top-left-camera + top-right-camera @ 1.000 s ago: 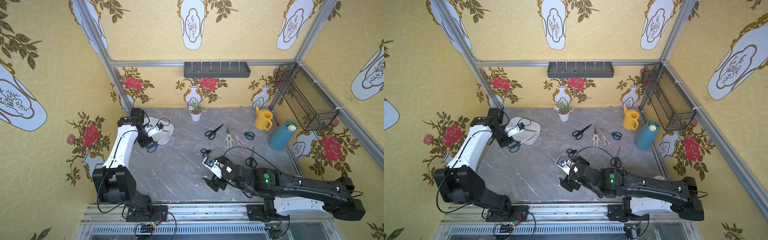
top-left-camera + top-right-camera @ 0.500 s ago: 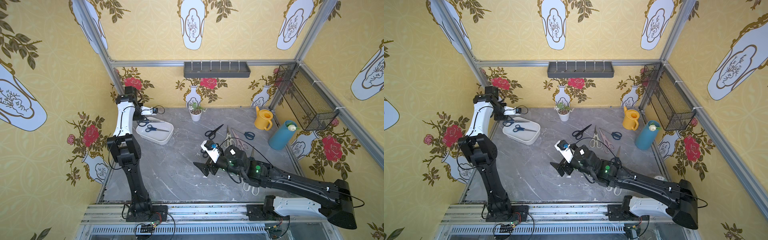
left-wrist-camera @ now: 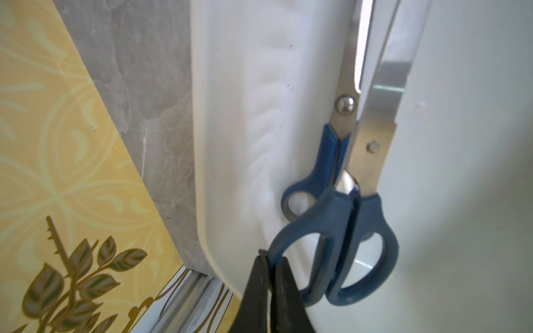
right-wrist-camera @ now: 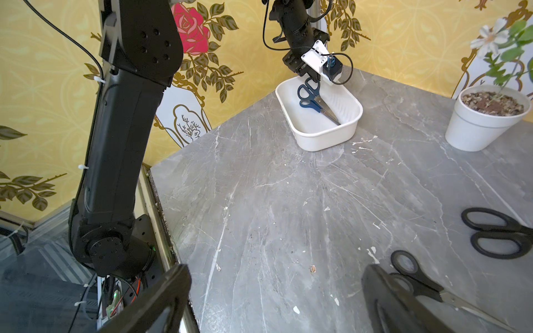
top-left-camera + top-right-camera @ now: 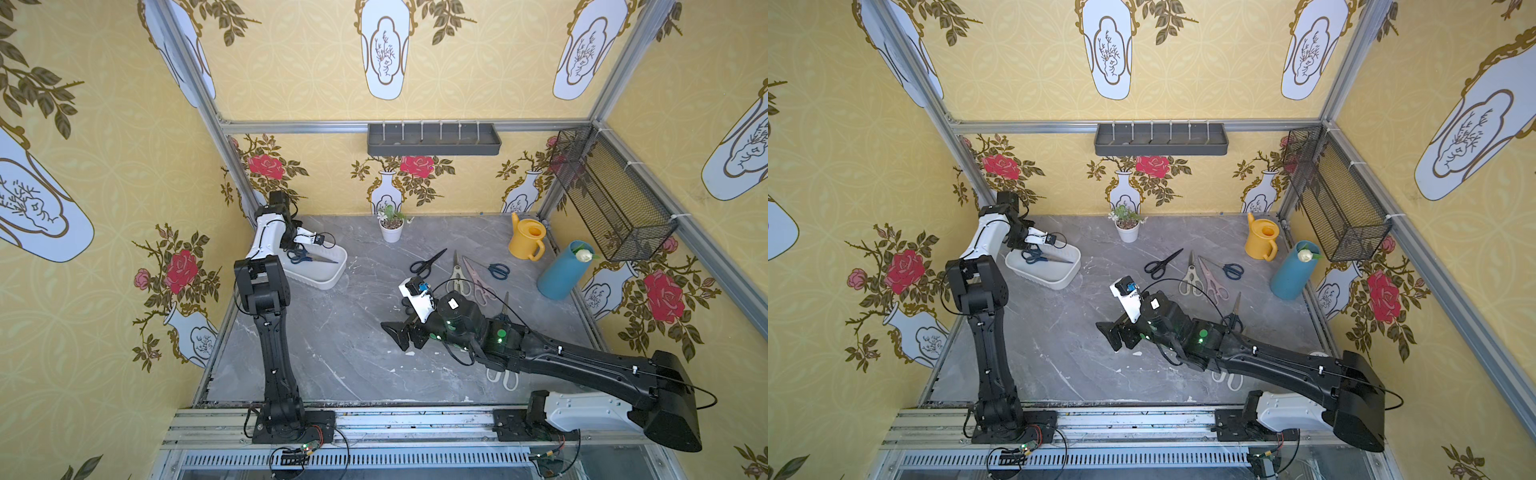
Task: Put the scissors into the storage box
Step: Place the scissors in the storage box.
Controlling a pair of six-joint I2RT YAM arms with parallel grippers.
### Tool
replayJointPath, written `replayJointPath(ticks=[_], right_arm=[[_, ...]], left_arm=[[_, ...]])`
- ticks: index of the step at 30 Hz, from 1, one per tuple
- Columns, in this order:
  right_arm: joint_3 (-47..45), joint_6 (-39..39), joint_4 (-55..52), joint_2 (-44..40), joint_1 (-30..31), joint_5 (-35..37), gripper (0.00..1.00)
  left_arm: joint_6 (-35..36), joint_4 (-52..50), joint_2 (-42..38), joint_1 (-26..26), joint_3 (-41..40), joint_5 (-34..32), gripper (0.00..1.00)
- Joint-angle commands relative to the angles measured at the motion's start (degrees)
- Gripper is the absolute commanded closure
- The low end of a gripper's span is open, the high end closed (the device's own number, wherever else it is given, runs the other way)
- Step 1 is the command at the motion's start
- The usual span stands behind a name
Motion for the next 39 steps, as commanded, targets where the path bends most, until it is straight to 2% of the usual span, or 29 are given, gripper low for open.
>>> replayJointPath(ticks=[1,2,4,7,8,9,10,12,13,16,18,23,25,29,33,39], right_arm=[[1.51,3.69,1.28,1.76,-0.09,-0.45,0.02],[1.96,4.23,0.59,2.39,-0.13,-0.64,0.03],[2.47,5.99,0.3,3.8,-0.3,0.15,0.03],[2.13,10.57,3.53,5.45,-1.02,5.52,0.03],[2.02,13.03,5.33,6.34,-1.4,7.49,0.02],[2.11,15.61,7.12,7.57,-2.16,8.71,0.03],[2.61,18.16,7.92,9.0,-2.91,9.73,0.03],[5.82,26.04,6.68,13.13,-5.51,10.3,0.02],[8.14,31.04,4.94,15.79,-7.66,8.09,0.03],[15.04,38.26,-0.47,22.75,-12.44,1.7,0.03],[16.89,36.82,0.78,25.52,-13.3,-0.87,0.03],[17.62,39.59,3.23,28.83,-16.74,-7.76,0.03],[17.56,39.69,5.47,29.83,-17.24,-11.02,0.03],[19.02,39.66,4.47,31.65,-17.25,-13.42,0.03],[18.02,39.9,2.67,30.56,-16.48,-11.18,0.03],[15.52,40.26,0.44,27.89,-16.05,-9.21,0.03]], left_arm=[[-1.66,3.29,2.21,-0.03,0.46,0.99,0.95],[-2.12,3.59,2.44,-0.11,0.3,1.27,0.93],[-3.59,4.44,2.29,-0.29,-0.44,2.16,0.8],[-6.24,5.72,-0.08,-0.76,-1.84,4.02,0.52],[-7.97,6.24,-1.86,-1.03,-2.49,5.34,0.27],[-10.11,6.91,-4.08,-1.32,-3.24,6.71,0.2],[-11.9,6.98,-6.42,-1.6,-3.85,7.49,0.18],[-16.55,7.98,-11.08,-2.01,-5.48,8.49,0.18],[-20.3,8.84,-13.47,-2.05,-6.22,8.76,0.15],[-27.75,6.98,-17.24,-0.73,-6.14,8.96,0.12],[-34.15,4.63,-15.96,1.17,-2.53,6.8,0.14],[-47.54,-8.56,-3.42,4.67,17.55,3.53,0.19],[-52.81,-6.93,-1.43,5.08,17.72,4.09,0.21],[-61.89,1.53,-1.92,5.06,9.96,6.19,0.23],[-65.97,3.06,2.02,5.02,10.9,5.62,0.27],[-65.34,4.53,4.94,5.06,9.76,3.74,0.34]])
